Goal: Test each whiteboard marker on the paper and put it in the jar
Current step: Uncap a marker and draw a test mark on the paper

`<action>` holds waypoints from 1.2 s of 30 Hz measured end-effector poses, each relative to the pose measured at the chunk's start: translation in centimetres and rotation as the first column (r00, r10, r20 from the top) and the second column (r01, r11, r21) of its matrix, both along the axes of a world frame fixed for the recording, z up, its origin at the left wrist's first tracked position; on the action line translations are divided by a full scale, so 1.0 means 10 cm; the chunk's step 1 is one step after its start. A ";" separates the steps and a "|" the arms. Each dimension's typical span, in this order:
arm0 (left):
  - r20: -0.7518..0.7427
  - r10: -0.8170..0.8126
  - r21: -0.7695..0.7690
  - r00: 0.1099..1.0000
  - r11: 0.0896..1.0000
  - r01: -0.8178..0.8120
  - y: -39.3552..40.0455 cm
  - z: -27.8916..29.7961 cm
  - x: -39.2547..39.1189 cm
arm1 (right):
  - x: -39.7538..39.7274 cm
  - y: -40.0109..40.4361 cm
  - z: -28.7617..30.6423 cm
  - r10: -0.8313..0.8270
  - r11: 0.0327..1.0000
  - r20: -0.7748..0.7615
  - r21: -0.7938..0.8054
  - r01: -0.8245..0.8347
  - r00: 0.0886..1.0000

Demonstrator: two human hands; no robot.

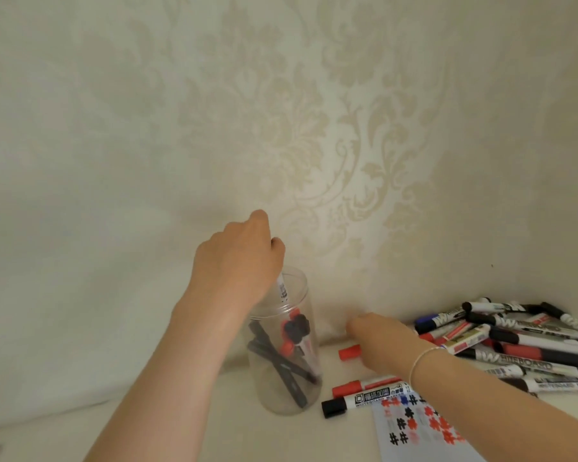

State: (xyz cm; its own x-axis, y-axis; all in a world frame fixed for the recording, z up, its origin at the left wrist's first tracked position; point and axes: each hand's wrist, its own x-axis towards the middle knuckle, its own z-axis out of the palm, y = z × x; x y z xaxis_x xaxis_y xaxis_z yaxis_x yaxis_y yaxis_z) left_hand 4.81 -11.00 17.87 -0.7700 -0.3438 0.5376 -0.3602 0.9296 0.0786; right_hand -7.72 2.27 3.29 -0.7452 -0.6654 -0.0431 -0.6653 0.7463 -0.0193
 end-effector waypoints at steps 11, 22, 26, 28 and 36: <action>0.474 -0.127 0.201 0.871 0.979 0.033 -0.25 -0.27 -0.36 | -0.15 0.08 -0.14 0.126 0.847 -0.057 -0.514 -0.137 0.990; 0.532 -0.176 0.206 0.828 0.976 0.075 -0.18 -0.11 -0.33 | -0.01 0.04 -0.03 0.198 0.454 0.073 -0.891 -0.026 0.977; 0.034 -0.315 0.130 0.949 0.943 0.308 0.22 -0.04 -0.21 | 0.05 0.12 0.04 0.249 0.316 0.237 -0.936 0.153 0.939; 0.120 -0.427 0.069 0.896 0.904 0.422 0.47 -0.16 -0.25 | 0.08 0.18 0.04 0.248 0.311 0.299 -0.926 0.216 0.921; 0.553 -0.286 -0.241 0.782 0.844 0.479 0.68 -0.86 -0.61 | 0.09 0.42 -0.15 -0.008 0.515 0.030 -0.856 0.030 1.000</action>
State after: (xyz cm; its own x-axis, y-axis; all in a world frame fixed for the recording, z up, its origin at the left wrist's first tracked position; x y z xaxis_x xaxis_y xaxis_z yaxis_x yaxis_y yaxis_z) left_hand -1.25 -4.24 9.27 -0.9811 0.1739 0.0853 0.1323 0.9233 -0.3606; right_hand -6.78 6.44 1.78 -0.7645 -0.3740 0.5250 -0.6423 0.3733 -0.6694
